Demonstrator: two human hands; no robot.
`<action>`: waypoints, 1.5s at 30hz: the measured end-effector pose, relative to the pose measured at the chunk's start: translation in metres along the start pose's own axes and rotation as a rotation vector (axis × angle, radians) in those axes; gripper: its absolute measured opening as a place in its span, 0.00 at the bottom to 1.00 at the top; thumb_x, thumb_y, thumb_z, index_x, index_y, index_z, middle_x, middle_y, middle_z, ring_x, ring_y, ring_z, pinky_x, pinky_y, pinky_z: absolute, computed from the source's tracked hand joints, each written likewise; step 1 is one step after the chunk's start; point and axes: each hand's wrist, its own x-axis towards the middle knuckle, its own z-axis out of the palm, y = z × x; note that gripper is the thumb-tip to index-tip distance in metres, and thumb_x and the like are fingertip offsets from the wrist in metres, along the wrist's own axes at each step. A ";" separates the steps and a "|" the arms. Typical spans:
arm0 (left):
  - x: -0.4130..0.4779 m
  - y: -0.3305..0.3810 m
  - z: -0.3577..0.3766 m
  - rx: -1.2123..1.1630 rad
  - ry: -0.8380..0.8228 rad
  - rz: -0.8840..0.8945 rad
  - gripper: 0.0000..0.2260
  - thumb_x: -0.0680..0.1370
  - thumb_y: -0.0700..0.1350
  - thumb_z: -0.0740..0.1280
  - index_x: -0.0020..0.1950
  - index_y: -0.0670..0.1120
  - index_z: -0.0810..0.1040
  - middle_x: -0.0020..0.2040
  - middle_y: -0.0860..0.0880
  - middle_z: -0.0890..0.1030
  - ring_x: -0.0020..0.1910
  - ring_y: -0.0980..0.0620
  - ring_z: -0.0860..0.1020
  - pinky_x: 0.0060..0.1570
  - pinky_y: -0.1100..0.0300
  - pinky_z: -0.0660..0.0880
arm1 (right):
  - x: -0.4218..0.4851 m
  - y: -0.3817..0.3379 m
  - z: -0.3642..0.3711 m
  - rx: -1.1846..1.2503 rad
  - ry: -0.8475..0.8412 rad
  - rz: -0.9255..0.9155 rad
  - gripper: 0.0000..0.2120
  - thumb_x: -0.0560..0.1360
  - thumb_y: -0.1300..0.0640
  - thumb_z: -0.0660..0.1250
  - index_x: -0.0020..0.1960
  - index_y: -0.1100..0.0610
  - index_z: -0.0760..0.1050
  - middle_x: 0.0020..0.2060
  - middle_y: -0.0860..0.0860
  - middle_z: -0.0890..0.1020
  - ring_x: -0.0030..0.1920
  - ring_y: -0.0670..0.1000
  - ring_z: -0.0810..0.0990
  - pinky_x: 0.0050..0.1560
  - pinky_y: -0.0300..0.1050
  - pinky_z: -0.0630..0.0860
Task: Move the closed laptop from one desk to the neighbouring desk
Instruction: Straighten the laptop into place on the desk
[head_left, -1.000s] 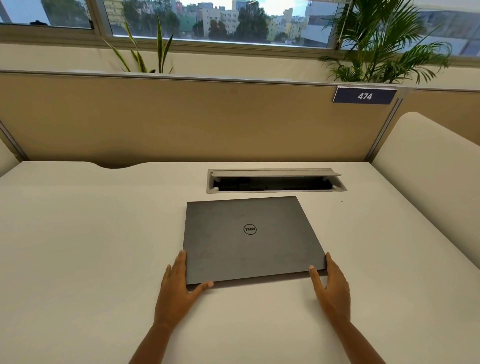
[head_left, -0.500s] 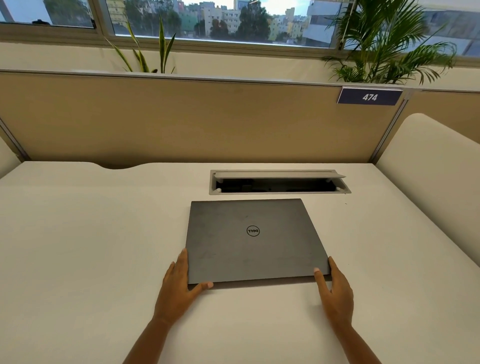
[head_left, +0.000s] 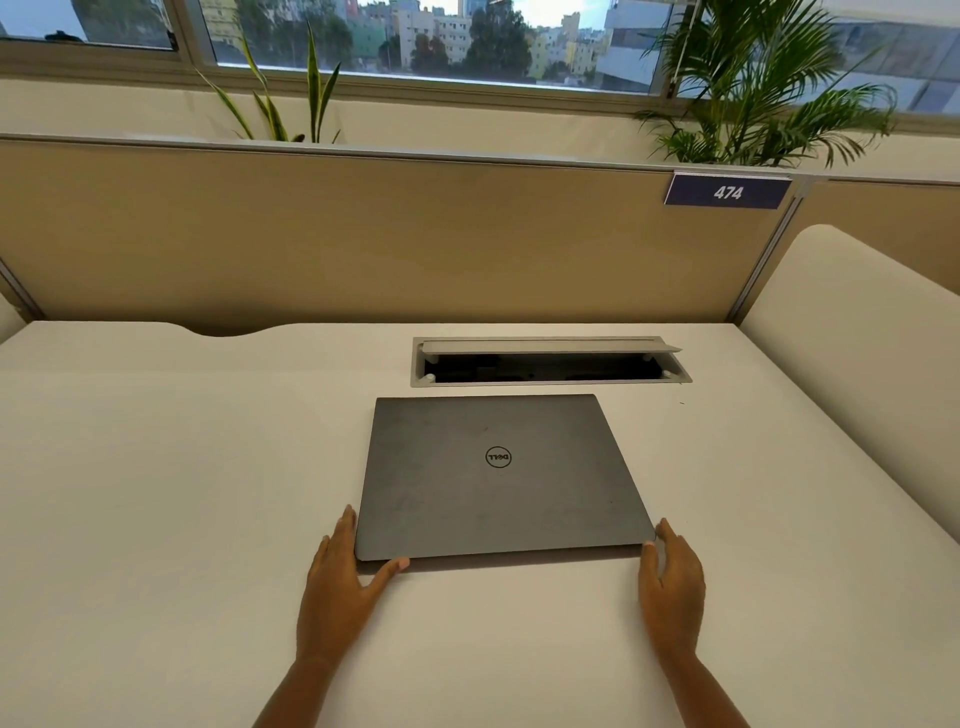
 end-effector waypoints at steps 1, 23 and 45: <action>-0.004 -0.002 0.001 -0.022 0.021 -0.016 0.36 0.72 0.53 0.70 0.74 0.47 0.57 0.72 0.46 0.68 0.72 0.43 0.64 0.69 0.44 0.66 | 0.001 0.001 0.000 -0.001 0.018 0.009 0.17 0.77 0.66 0.58 0.65 0.66 0.69 0.62 0.64 0.76 0.66 0.63 0.69 0.68 0.60 0.65; -0.004 -0.008 0.000 -0.031 0.083 -0.013 0.23 0.75 0.44 0.67 0.70 0.45 0.68 0.70 0.44 0.72 0.72 0.43 0.66 0.71 0.46 0.64 | 0.003 0.000 -0.002 -0.083 0.076 -0.113 0.12 0.73 0.67 0.66 0.56 0.65 0.78 0.51 0.62 0.83 0.55 0.64 0.77 0.56 0.60 0.75; -0.007 0.028 0.018 0.330 0.021 0.258 0.52 0.64 0.74 0.30 0.74 0.41 0.58 0.76 0.43 0.60 0.75 0.45 0.58 0.74 0.50 0.55 | -0.011 -0.024 0.018 -0.368 -0.144 -0.348 0.22 0.77 0.58 0.60 0.70 0.61 0.64 0.69 0.59 0.70 0.71 0.58 0.65 0.71 0.59 0.58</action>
